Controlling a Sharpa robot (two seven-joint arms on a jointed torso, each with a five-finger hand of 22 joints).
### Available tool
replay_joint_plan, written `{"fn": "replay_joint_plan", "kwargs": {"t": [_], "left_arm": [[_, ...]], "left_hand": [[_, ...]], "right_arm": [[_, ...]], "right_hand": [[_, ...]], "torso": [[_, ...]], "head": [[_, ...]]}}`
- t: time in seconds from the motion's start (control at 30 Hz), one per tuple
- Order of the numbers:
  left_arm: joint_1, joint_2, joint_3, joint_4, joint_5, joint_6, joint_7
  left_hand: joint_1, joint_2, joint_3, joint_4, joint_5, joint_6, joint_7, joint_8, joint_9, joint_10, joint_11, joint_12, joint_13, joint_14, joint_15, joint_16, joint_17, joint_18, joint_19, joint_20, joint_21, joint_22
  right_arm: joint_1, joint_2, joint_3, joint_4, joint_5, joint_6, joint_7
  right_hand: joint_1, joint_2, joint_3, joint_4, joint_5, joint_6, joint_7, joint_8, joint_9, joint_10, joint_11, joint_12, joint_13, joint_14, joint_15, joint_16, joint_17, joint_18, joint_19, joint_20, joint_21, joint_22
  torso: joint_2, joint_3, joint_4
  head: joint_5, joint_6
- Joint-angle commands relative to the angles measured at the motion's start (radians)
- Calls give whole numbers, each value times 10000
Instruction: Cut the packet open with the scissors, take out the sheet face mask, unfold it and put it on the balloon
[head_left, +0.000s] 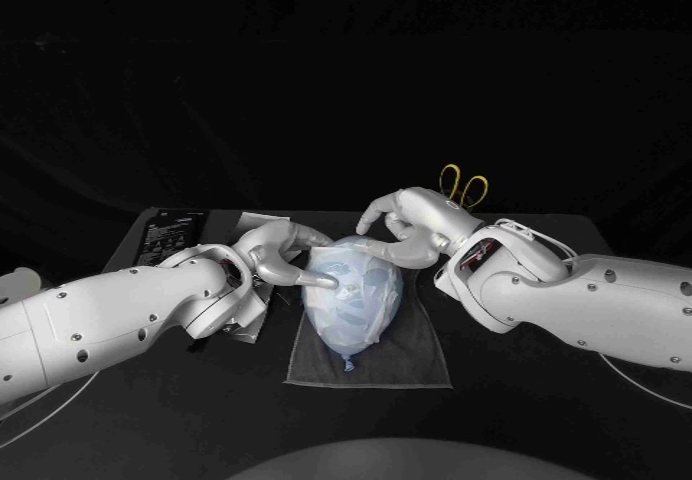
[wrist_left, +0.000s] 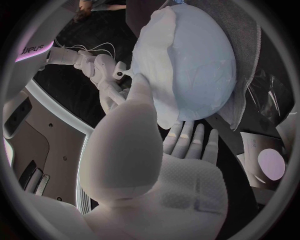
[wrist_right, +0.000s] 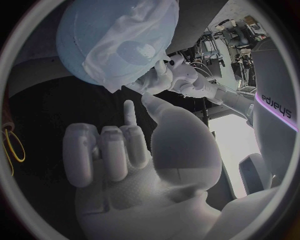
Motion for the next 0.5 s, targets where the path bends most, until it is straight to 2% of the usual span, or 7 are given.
{"fn": "replay_joint_plan", "kwargs": {"t": [0.03,0.17,0.5], "left_arm": [[-27,5,-27,23,-7,141,-59],[-27,3,-27,25,-7,141,-56],[-27,3,-27,45,12,143,-51]], "left_hand": [[80,25,59,22,-41,46,371,32,10,33,9,-20,4,45,31,-55,-15,-97,70,-7,15,-17],[80,25,59,22,-41,46,371,32,10,33,9,-20,4,45,31,-55,-15,-97,70,-7,15,-17],[95,32,71,21,-41,42,391,35,8,55,28,-56,5,44,40,-95,-17,-96,70,-8,14,-41]], "right_arm": [[6,-27,6,129,-468,560,-258],[2,7,5,153,-755,618,-617],[-26,281,-3,-62,-1387,278,-1208]], "right_hand": [[-116,-52,-218,142,-62,271,-97,43,69,876,-42,96,2406,1044,-21,35,2635,-179,798,88,91,2423],[-121,-67,-402,314,-60,462,-183,95,169,884,-125,104,2416,1044,-90,35,2635,-180,802,42,105,2426],[158,-30,-524,398,-54,323,-162,-48,240,838,-116,39,2365,1044,-98,35,2635,-157,761,16,-2,2393]], "torso": [[11,9,-2],[9,3,4],[12,-2,22]], "head": [[1,18],[-5,20],[-21,12]]}}
